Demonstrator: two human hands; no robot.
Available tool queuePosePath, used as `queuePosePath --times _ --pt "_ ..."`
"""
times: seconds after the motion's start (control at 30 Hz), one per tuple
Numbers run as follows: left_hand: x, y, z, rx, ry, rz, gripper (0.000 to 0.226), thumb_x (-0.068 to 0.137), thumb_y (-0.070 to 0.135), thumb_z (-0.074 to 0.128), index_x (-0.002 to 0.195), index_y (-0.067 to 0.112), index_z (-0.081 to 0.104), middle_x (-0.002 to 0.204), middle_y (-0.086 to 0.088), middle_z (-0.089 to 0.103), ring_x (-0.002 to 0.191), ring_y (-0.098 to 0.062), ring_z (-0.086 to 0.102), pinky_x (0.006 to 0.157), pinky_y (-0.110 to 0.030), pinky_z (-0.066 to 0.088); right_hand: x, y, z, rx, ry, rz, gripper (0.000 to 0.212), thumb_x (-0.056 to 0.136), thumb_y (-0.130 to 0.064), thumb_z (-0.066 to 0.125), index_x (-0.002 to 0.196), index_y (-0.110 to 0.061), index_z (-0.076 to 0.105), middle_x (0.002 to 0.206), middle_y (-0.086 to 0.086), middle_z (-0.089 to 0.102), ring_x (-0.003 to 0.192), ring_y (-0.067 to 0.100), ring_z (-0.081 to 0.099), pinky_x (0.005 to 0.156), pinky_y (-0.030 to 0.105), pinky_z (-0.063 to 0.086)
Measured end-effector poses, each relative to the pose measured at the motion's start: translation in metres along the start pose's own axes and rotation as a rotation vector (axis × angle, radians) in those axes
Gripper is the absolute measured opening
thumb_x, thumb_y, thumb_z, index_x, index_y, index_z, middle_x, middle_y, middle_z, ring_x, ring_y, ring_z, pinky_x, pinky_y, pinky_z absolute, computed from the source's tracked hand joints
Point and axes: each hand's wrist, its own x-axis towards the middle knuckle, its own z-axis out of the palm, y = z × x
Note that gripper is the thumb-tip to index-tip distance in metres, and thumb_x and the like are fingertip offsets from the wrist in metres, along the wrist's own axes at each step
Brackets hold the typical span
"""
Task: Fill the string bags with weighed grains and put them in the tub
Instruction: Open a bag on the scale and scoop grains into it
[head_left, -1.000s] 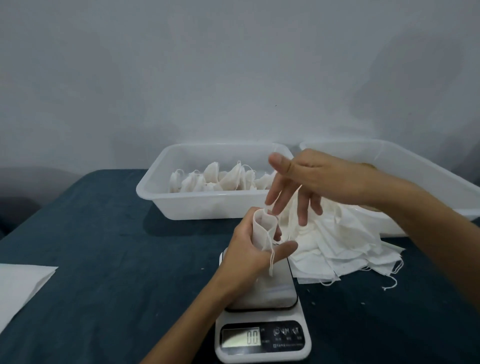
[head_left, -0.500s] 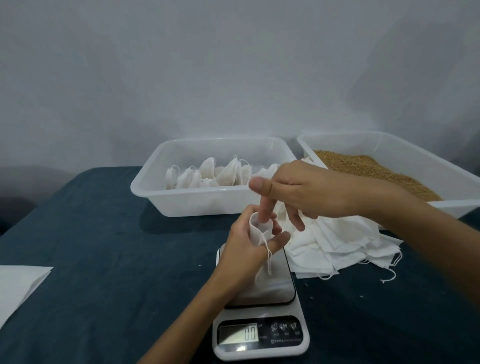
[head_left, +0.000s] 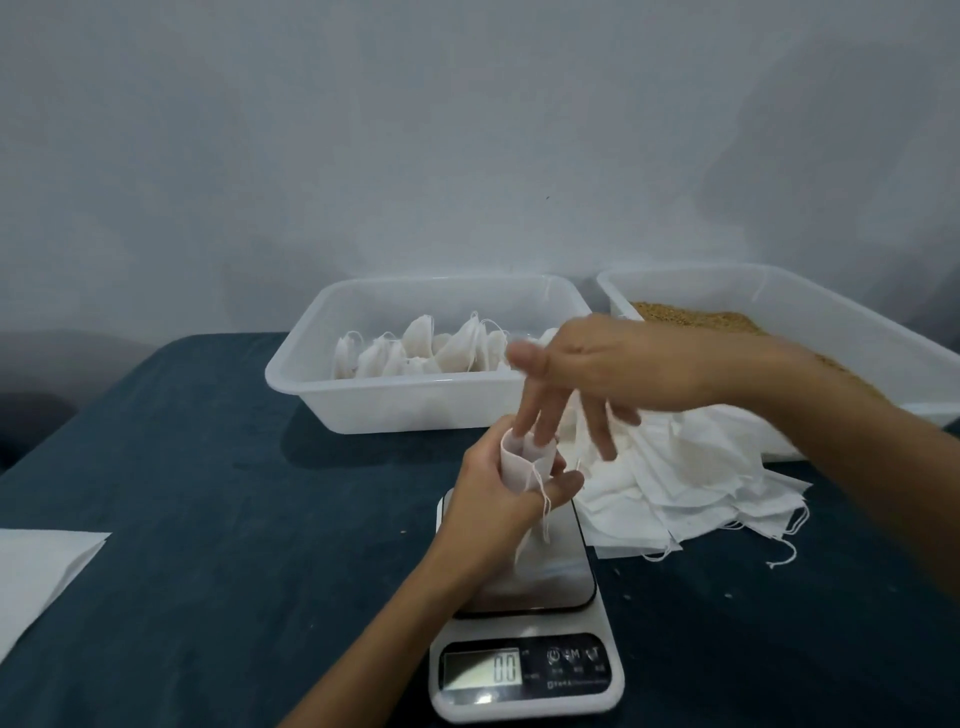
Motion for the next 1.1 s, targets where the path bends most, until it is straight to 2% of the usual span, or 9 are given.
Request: queuePosePath --times 0.13,0.23,0.33,0.43,0.53,0.67,0.77,0.87,1.1 --pt "0.000 0.001 -0.002 0.030 0.028 0.008 0.027 0.083 0.008 0.084 0.098 0.018 0.064 0.084 -0.001 0.068 0.079 -0.011 0.065 0.076 -0.026 0.057 -0.018 0.061 -0.041 0.055 0.383 0.070 0.063 0.092 -0.074 0.040 0.086 -0.024 0.078 0.084 -0.004 0.078 0.052 0.022 0.070 0.042 0.019 0.045" --pt "-0.001 0.000 -0.002 0.046 0.032 0.011 0.027 0.085 0.005 0.084 0.098 0.017 0.064 0.086 -0.004 0.069 0.080 -0.014 0.066 0.082 -0.039 0.059 -0.032 0.151 -0.067 -0.173 0.567 0.349 0.028 0.093 -0.046 0.065 0.089 -0.020 0.073 0.083 -0.002 0.077 0.061 0.014 0.070 0.051 0.020 0.050" --pt "0.000 -0.001 -0.004 0.047 0.034 0.019 0.027 0.085 0.009 0.085 0.099 0.020 0.065 0.088 -0.007 0.070 0.081 -0.016 0.067 0.081 -0.041 0.058 -0.046 0.230 -0.067 -0.366 0.312 0.724 0.043 0.084 -0.042 0.079 0.113 -0.014 0.067 0.112 0.002 0.070 0.094 0.018 0.063 0.082 0.030 0.048" --pt "0.001 0.000 -0.004 0.022 0.035 0.029 0.028 0.081 0.013 0.085 0.099 0.022 0.066 0.090 -0.009 0.070 0.082 -0.017 0.068 0.078 -0.029 0.058 -0.051 0.275 -0.052 -0.404 0.150 0.850 0.046 0.087 -0.037 0.077 0.124 -0.016 0.062 0.126 0.005 0.062 0.111 0.023 0.058 0.090 0.030 0.045" --pt "0.000 0.001 -0.003 0.029 0.036 0.026 0.028 0.077 0.018 0.084 0.098 0.024 0.067 0.091 -0.010 0.070 0.085 -0.021 0.069 0.082 -0.035 0.059 -0.047 0.292 -0.047 -0.423 0.184 0.835 0.027 0.086 -0.035 0.076 0.108 -0.020 0.068 0.116 0.003 0.067 0.103 0.022 0.060 0.088 0.031 0.048" --pt "-0.001 0.003 -0.002 0.036 0.041 0.022 0.029 0.075 0.021 0.083 0.099 0.023 0.067 0.090 -0.010 0.070 0.083 -0.019 0.068 0.082 -0.039 0.059 -0.046 0.300 -0.050 -0.488 0.288 0.848 0.022 0.081 -0.033 0.080 0.085 -0.019 0.063 0.092 0.001 0.067 0.082 0.016 0.060 0.070 0.030 0.048" --pt "0.000 0.004 -0.003 0.029 0.052 0.032 0.031 0.076 0.016 0.085 0.101 0.018 0.068 0.088 -0.010 0.070 0.080 -0.016 0.067 0.079 -0.034 0.059 -0.054 0.308 -0.055 -0.555 0.350 0.935 0.026 0.077 -0.027 0.081 0.084 -0.020 0.057 0.088 0.000 0.064 0.079 0.016 0.058 0.070 0.032 0.051" --pt "0.000 0.004 -0.003 0.010 0.053 0.023 0.030 0.083 0.001 0.084 0.103 0.012 0.066 0.088 -0.012 0.069 0.079 -0.015 0.067 0.078 -0.030 0.058 -0.063 0.312 -0.059 -0.671 0.295 0.998 0.030 0.079 -0.036 0.078 0.089 -0.025 0.051 0.088 -0.004 0.058 0.086 0.018 0.058 0.079 0.037 0.053" --pt "-0.002 0.007 -0.003 0.012 0.059 0.020 0.029 0.083 -0.001 0.082 0.104 0.012 0.065 0.086 -0.010 0.070 0.078 -0.014 0.067 0.076 -0.027 0.058 -0.070 0.316 -0.066 -0.720 0.183 0.864 0.033 0.082 -0.050 0.074 0.082 -0.025 0.054 0.089 -0.004 0.062 0.083 0.017 0.060 0.075 0.035 0.053"
